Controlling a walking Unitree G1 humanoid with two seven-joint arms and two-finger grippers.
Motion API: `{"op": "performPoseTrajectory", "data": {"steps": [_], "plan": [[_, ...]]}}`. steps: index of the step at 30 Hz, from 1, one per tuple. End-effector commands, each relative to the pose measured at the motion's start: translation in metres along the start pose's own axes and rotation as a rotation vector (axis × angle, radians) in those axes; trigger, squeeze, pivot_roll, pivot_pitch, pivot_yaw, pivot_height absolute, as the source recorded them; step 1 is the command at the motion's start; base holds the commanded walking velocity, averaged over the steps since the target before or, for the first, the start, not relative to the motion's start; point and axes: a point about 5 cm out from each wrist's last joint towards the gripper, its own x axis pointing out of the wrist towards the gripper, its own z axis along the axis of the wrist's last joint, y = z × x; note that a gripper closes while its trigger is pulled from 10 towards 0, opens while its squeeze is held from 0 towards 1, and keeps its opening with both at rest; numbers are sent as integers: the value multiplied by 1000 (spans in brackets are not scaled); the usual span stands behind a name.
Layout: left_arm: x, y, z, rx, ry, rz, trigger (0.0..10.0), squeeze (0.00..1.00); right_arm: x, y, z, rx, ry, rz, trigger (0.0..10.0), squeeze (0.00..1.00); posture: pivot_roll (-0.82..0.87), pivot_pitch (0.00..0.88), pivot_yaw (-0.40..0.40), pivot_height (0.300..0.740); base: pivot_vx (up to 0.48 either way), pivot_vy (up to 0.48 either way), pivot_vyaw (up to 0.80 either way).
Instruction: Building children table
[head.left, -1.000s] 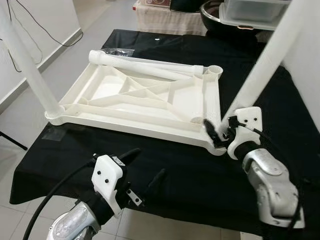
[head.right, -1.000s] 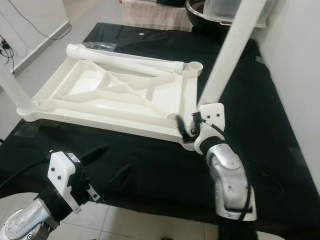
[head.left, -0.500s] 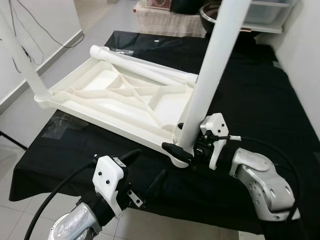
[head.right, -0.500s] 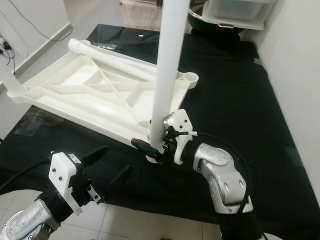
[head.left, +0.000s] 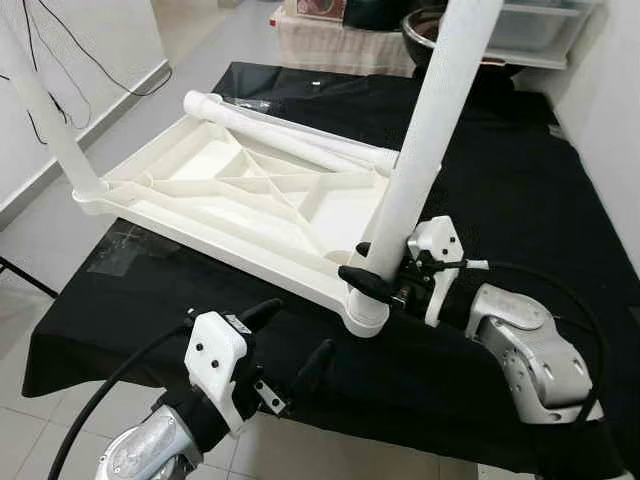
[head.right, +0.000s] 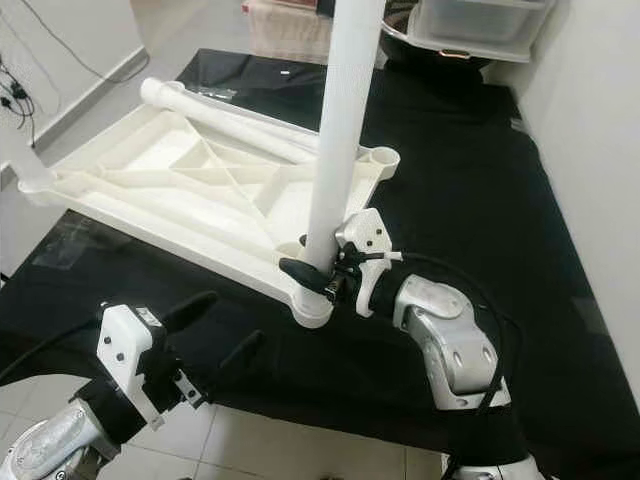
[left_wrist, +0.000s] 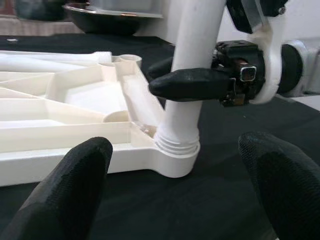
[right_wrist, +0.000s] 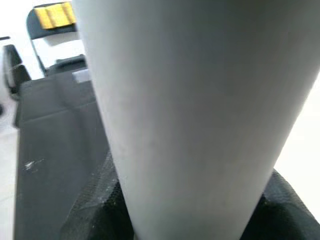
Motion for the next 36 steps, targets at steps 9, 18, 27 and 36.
{"op": "performPoseTrajectory", "data": {"steps": [9, 18, 27, 36], "plan": [[-1, -2, -2, -14, 17, -14, 10000, 0, -94, -67, -54, -19, 395, -970, 0, 0, 82, 183, -62, 740, 0, 0, 0], [-1, -1, -2, -13, 15, -8, 10000, 0, -63, -63, -36, -47, 286, -934, 0, 0, 91, 185, -67, 740, 0, 0, 0], [-1, -1, -2, -13, 16, -10, 10000, 0, -35, -46, -27, 17, 203, -779, 10000, 969, 88, 189, -64, 740, 0, 0, 0], [0, -3, -2, -19, 14, -11, 10000, 0, -19, -48, 5, 38, -43, -412, 10000, 0, 93, 197, -68, 740, 0, 0, 0]]}}
